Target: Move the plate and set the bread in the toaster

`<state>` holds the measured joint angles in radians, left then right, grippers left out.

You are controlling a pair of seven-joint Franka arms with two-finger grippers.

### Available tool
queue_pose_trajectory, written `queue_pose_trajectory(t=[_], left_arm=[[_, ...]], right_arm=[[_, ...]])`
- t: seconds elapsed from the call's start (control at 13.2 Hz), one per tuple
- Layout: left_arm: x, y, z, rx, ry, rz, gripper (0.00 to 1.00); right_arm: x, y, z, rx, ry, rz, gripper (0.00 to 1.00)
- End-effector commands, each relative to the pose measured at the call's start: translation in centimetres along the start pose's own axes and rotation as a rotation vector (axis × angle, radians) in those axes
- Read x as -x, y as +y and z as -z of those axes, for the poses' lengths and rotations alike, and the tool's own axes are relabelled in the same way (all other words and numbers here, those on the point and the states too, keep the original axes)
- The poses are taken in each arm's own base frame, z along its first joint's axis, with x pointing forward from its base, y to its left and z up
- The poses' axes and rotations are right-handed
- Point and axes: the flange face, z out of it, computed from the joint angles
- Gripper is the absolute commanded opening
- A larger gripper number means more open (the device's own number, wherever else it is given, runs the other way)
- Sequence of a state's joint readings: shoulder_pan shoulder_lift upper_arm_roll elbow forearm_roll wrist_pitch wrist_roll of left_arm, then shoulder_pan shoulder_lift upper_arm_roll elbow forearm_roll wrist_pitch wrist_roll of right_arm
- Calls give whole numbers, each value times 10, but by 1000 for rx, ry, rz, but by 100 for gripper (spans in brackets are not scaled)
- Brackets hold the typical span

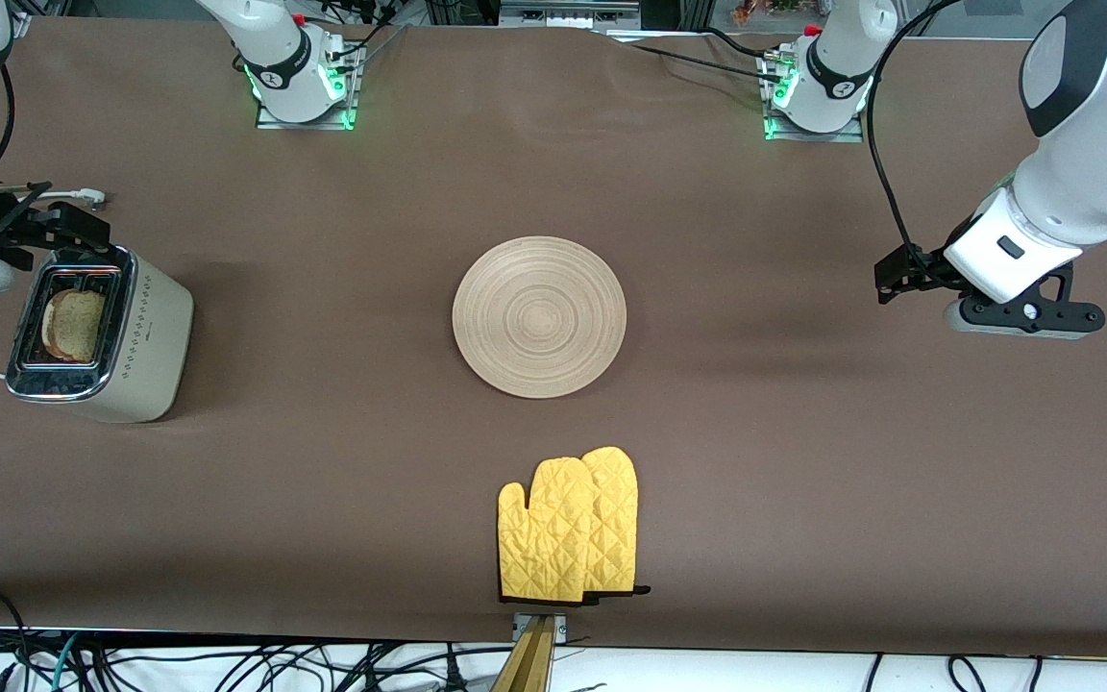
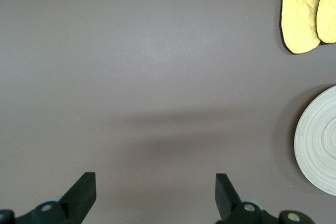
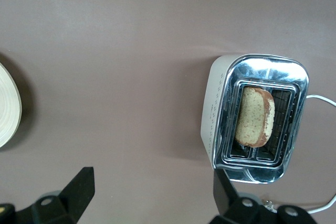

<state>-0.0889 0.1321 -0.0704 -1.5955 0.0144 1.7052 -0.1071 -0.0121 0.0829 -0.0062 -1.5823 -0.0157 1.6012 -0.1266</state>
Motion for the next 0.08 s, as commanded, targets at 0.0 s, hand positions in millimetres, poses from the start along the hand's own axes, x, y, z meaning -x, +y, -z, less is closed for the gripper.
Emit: queue_pose_trajectory(t=[0.0], left_arm=[[1, -1, 7, 12, 1, 3, 100]], right_arm=[[5, 6, 2, 9, -3, -11, 100]])
